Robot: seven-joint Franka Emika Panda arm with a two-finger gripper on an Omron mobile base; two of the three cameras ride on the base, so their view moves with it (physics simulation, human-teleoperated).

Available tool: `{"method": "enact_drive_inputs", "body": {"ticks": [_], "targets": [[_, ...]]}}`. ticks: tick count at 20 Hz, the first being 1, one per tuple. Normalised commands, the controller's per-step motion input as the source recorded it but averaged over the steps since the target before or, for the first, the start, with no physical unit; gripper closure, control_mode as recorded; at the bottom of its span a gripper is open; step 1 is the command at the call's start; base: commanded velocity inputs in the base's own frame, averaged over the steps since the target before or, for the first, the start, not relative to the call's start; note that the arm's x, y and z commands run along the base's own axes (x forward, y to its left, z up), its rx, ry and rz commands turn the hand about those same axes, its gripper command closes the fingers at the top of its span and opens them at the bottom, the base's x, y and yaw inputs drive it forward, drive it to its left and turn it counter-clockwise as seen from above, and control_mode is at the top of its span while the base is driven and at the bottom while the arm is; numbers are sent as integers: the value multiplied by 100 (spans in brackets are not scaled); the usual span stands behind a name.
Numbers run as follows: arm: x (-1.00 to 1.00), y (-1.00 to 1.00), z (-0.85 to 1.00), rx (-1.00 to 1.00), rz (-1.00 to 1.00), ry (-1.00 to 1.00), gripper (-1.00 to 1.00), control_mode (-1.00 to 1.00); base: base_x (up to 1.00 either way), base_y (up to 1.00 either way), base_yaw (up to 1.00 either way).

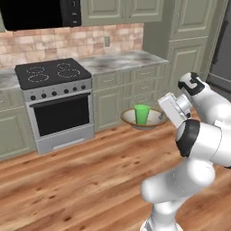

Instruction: Place the cup inside the bowl on the dining table and move the bowl to any counter.

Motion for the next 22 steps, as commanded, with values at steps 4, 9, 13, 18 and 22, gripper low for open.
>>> {"method": "enact_drive_inputs", "body": {"ticks": [4, 9, 13, 18, 22], "targets": [[0, 0, 0, 0, 0, 0, 100, 100, 29, -20, 20], [0, 0, 0, 0, 0, 0, 100, 100, 38, -41, 21], [0, 0, 0, 0, 0, 0, 100, 100, 47, -53, 23], [0, 0, 0, 0, 0, 0, 100, 100, 38, -52, 21], [0, 0, 0, 0, 0, 0, 100, 100, 36, -44, 20]]}}
